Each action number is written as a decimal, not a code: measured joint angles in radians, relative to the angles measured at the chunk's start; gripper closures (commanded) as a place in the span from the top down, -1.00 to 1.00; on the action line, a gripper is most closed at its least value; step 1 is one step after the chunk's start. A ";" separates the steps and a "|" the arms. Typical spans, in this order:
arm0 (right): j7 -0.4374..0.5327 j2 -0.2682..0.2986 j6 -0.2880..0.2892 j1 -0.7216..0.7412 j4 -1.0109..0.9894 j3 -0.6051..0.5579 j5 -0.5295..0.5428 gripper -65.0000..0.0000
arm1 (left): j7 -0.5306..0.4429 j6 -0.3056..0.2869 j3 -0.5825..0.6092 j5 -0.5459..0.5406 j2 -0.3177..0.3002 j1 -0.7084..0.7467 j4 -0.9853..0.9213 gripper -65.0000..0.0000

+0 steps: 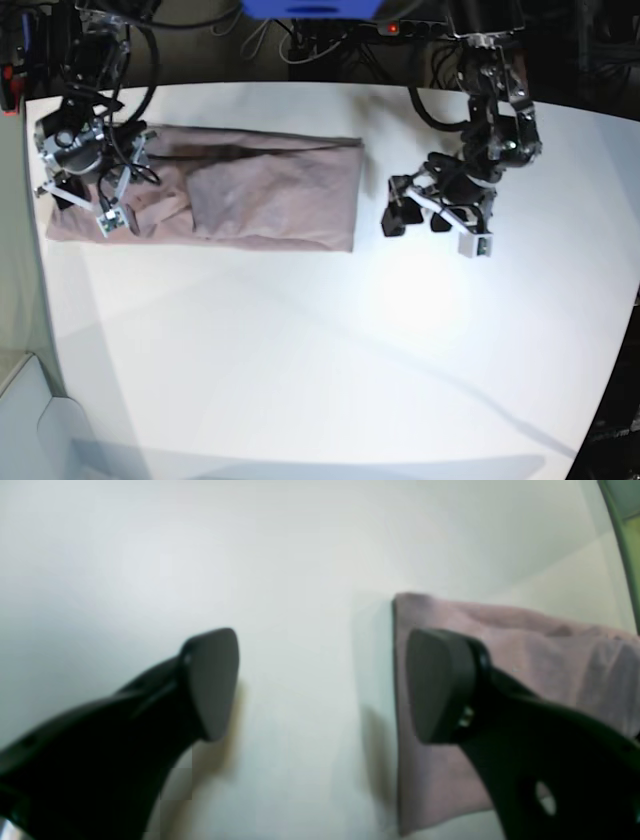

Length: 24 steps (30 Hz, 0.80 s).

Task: Layout the t-shirt on the table in an organized manner, then fold the t-shirt properly
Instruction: 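Fold the shirt end with the left gripper toward the right gripper, then release the folded end and press it flat with the left gripper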

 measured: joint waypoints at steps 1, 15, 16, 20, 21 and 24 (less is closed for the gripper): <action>-0.008 0.000 0.000 0.004 0.010 -0.003 -0.003 0.35 | 0.001 0.000 0.006 -0.002 0.000 0.000 -0.007 0.56; -0.036 0.005 0.000 0.058 0.029 0.137 -0.009 0.35 | -0.003 -0.005 0.093 -0.006 0.022 -0.034 0.028 0.40; -0.034 0.005 0.000 0.071 0.030 0.150 -0.009 0.35 | -0.003 -0.004 0.109 -0.002 0.022 -0.042 0.011 0.40; -0.026 0.005 0.000 0.104 0.030 0.215 0.001 0.35 | -0.005 -0.001 0.177 -0.001 0.021 -0.076 -0.062 0.28; -0.037 0.003 0.000 0.110 0.028 0.232 -0.006 0.35 | -0.003 0.000 0.193 0.000 0.021 -0.087 -0.092 0.22; -0.037 0.008 0.000 0.129 0.028 0.251 -0.011 0.35 | -0.003 0.002 0.225 0.004 0.022 -0.129 -0.197 0.03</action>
